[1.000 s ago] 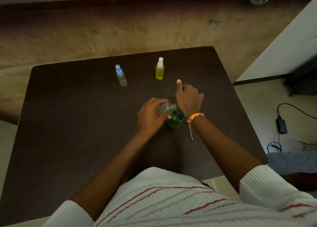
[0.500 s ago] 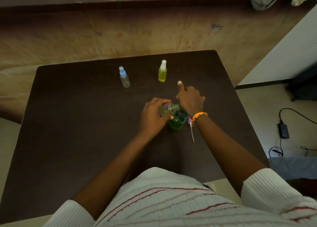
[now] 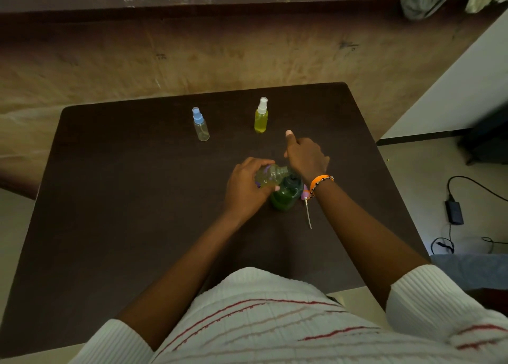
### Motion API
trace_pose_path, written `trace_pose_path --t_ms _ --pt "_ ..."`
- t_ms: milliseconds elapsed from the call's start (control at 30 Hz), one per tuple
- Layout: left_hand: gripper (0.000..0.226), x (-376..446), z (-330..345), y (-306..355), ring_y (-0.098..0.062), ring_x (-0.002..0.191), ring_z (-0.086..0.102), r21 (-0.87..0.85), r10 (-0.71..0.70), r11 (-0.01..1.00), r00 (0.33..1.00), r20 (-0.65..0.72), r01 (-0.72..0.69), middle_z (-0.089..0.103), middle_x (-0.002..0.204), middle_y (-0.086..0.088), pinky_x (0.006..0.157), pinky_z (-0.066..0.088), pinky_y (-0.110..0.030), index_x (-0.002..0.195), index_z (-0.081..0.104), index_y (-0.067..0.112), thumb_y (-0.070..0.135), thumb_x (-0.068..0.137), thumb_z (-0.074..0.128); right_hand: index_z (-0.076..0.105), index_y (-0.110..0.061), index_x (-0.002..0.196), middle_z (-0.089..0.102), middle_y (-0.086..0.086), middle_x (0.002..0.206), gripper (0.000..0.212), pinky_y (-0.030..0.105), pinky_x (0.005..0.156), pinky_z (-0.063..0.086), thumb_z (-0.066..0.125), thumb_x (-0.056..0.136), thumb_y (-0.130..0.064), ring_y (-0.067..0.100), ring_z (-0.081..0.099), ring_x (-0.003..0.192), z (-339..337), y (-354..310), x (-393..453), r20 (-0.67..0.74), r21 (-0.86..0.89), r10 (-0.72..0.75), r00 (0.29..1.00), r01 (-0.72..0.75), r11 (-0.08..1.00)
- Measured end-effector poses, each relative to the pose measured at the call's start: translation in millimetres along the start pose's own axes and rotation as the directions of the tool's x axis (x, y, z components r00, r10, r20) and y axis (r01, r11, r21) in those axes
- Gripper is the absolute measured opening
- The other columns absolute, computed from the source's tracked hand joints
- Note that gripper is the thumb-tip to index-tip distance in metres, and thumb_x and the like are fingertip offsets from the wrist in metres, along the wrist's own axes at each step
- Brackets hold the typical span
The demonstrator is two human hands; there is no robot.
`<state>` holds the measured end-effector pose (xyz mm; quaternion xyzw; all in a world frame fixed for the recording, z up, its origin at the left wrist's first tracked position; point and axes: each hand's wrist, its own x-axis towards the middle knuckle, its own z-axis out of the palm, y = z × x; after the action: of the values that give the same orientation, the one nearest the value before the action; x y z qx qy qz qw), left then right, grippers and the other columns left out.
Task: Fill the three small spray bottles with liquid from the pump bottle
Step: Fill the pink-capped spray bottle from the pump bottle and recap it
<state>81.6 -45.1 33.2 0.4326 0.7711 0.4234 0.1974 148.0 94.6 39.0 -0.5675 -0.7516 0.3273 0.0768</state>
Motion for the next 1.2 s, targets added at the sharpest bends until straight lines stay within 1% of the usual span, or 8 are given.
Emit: trace_pose_path --t_ms 100,233,333,467,800,867,967,1200 --pt "0.049 0.5 0.1 0.6 -0.015 0.098 0.055 -0.004 -0.002 1.0 1.0 -0.003 0.002 0.061 0.104 0.005 0.081 0.042 -0.026 0.109 0.064 0.021 0.018 0.063 0.08 0.07 -0.012 0.1 0.065 0.011 0.118 0.063 0.052 0.11 0.02 0.025 0.098 -0.055 0.032 0.053 0.118 3.4 2.8 1.3 0.026 0.024 0.033 0.999 -0.034 0.999" --pt "0.049 1.1 1.3 -0.6 -0.017 0.099 0.055 0.0 -0.007 1.0 1.0 0.012 0.007 0.061 0.106 0.004 0.085 0.044 -0.03 0.109 0.064 0.02 0.017 0.063 0.08 0.071 -0.012 0.099 0.069 0.01 0.11 0.067 0.051 0.106 0.032 0.023 0.097 -0.058 0.032 0.059 0.108 8.5 7.8 0.8 -0.07 0.065 0.079 0.994 -0.075 0.995" --pt "0.049 0.9 1.5 -3.6 -0.018 0.1 0.055 0.001 -0.012 1.0 1.0 0.027 0.012 0.06 0.105 0.006 0.084 0.045 -0.031 0.109 0.064 0.021 0.018 0.063 0.08 0.07 -0.011 0.099 0.069 0.012 0.11 0.067 0.051 0.104 0.036 0.023 0.096 -0.058 0.034 0.06 0.106 9.8 6.1 -0.8 -0.095 0.04 0.064 0.993 -0.06 0.997" --pt "0.049 0.1 1.0 -4.8 -0.017 0.098 0.055 -0.009 -0.007 1.0 1.0 0.022 0.008 0.058 0.102 0.008 0.083 0.046 -0.032 0.107 0.064 0.02 0.018 0.062 0.081 0.07 -0.011 0.099 0.068 0.013 0.11 0.067 0.052 0.105 0.034 0.023 0.097 -0.059 0.034 0.06 0.107 10.1 5.4 -0.9 -0.103 0.022 0.039 0.994 -0.037 0.999" --pt "0.047 1.4 -0.3 -2.3 -0.018 0.097 0.056 -0.02 0.006 1.0 1.0 -0.003 -0.006 0.059 0.101 0.008 0.082 0.044 -0.03 0.106 0.064 0.02 0.018 0.062 0.08 0.071 -0.011 0.103 0.065 0.014 0.12 0.071 0.053 0.11 0.023 0.019 0.097 -0.06 0.034 0.054 0.116 3.7 2.6 0.9 -0.009 -0.005 0.038 0.999 -0.039 0.999" --pt "0.047 0.8 0.3 -1.6 -0.017 0.097 0.055 -0.009 0.007 1.0 1.0 0.009 -0.007 0.058 0.101 0.009 0.081 0.042 -0.027 0.107 0.064 0.019 0.017 0.062 0.08 0.07 -0.011 0.103 0.066 0.014 0.118 0.072 0.052 0.109 0.026 0.02 0.096 -0.062 0.034 0.056 0.114 6.2 4.4 0.0 -0.044 -0.013 0.054 0.998 -0.055 0.998" --pt "0.048 0.2 2.2 -3.8 -0.017 0.097 0.056 -0.005 -0.001 1.0 1.0 0.008 0.001 0.058 0.101 0.008 0.084 0.045 -0.032 0.106 0.065 0.018 0.017 0.062 0.081 0.068 -0.009 0.103 0.065 0.015 0.116 0.068 0.052 0.108 0.029 0.022 0.097 -0.059 0.036 0.057 0.112 7.1 3.9 -3.3 -0.084 -0.031 0.037 0.996 -0.04 0.999" --pt "0.046 0.2 1.0 -4.1 -0.016 0.094 0.056 -0.018 0.016 1.0 1.0 0.0 -0.016 0.056 0.097 0.011 0.084 0.047 -0.035 0.104 0.064 0.019 0.017 0.061 0.081 0.069 -0.009 0.101 0.066 0.014 0.115 0.068 0.054 0.108 0.029 0.022 0.098 -0.058 0.035 0.058 0.11 4.9 2.0 -2.4 -0.062 -0.015 0.006 0.998 -0.007 1.0"
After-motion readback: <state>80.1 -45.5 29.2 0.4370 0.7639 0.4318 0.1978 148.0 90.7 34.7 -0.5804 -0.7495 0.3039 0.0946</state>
